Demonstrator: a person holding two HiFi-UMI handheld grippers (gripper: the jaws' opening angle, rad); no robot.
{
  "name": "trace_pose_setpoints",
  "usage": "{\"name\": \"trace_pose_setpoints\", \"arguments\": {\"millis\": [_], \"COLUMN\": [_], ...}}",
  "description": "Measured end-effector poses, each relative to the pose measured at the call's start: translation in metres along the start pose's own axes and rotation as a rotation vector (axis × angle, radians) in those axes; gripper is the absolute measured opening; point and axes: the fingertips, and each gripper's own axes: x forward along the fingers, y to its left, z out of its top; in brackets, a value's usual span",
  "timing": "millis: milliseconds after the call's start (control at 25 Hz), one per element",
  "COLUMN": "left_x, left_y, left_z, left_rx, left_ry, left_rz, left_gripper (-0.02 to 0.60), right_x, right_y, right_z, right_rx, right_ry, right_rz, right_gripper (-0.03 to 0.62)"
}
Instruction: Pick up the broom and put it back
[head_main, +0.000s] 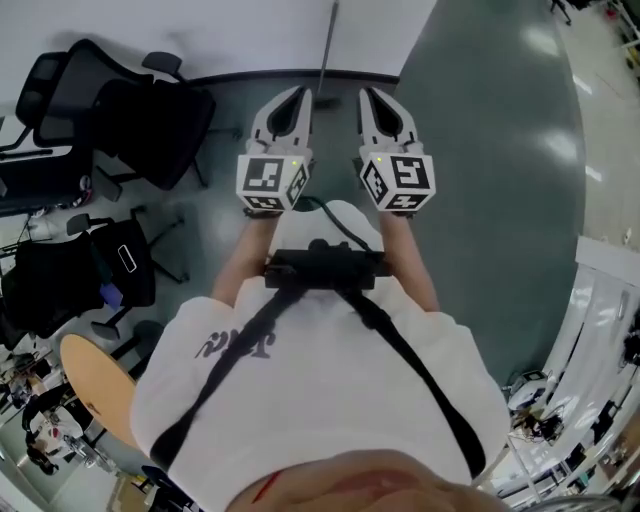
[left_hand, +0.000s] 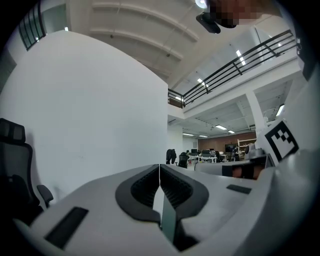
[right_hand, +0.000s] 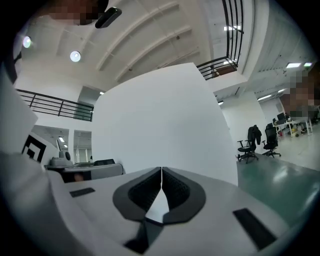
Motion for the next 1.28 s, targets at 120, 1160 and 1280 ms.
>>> {"name": "trace_pose_setpoints", "arguments": {"millis": [120, 1160, 1280], "left_x": [-0.008, 0.181, 0.193], "left_y": [0.004, 0.302, 0.315], "left_z": [-0.009, 0.017, -0.004], "left_rx": [-0.001, 0.02, -0.009], "left_ry": [0.021, 0.066, 0.109], "left_rz": [0.022, -0.211, -0.225], "left_gripper": [0.012, 0.012, 0.012], "right_x": [0.001, 0.308, 0.312], "right_y": [0.004, 0.036, 0.028], "right_z": [-0.014, -0.03, -0.044], "right_rx": [0.014, -0.045, -0.028], "right_ry": [0.028, 0.204, 0.246], "right_rz": [0.02, -0.255, -0.275], "right_gripper": [0.009, 0.009, 0.009]}}
